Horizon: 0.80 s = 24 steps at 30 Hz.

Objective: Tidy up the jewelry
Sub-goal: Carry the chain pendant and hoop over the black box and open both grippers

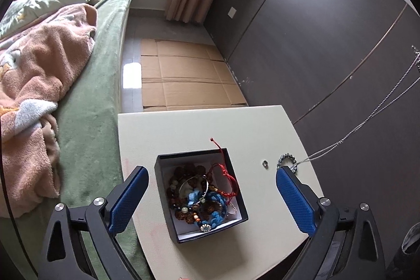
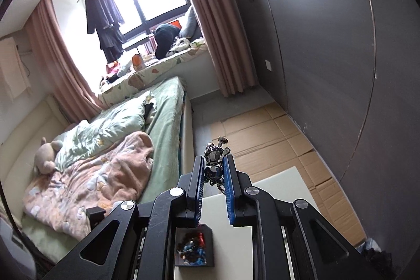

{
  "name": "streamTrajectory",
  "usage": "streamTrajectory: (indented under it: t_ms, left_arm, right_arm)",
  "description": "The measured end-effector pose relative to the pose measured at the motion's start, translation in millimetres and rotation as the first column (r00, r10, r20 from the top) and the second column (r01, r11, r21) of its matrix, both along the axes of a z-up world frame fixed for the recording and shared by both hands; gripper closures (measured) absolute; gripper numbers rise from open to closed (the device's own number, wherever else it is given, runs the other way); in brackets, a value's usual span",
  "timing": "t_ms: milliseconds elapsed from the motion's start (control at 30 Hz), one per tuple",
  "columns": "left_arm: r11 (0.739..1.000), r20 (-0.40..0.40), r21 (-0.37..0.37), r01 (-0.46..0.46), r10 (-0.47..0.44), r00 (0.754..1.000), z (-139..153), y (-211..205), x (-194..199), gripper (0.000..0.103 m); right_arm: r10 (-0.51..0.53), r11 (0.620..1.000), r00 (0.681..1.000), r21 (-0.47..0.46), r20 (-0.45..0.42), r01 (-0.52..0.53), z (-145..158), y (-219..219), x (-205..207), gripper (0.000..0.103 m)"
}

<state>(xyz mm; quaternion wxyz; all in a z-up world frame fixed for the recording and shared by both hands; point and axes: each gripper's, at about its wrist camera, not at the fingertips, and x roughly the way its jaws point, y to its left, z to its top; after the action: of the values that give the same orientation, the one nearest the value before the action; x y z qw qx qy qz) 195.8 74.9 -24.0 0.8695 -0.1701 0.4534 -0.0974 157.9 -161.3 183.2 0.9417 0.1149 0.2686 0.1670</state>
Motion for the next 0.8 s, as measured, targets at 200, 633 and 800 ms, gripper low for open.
streamTrajectory:
  t_ms: [200, 633, 800]
  left_arm:
    - [0.999, 0.024, -0.015, -0.035, 0.035, 0.999, 9.2, 20.6, -5.4, 0.005]
    - [0.995, 0.045, -0.033, -0.096, 0.098, 0.994, 13.0, 48.5, -13.1, 0.005]
    - [0.994, 0.031, -0.024, -0.111, 0.111, 0.993, 6.9, 53.8, -10.9, 0.005]
  right_arm:
    - [0.059, 0.998, 0.996, -0.023, 0.064, -0.058, 30.9, 36.4, -15.7, 0.087]
    - [0.173, 0.984, 0.985, -0.032, 0.011, -0.173, -4.4, 103.0, -6.8, 0.087]
    - [0.206, 0.977, 0.975, -0.044, -0.084, -0.210, -49.6, 120.1, 9.0, 0.087]
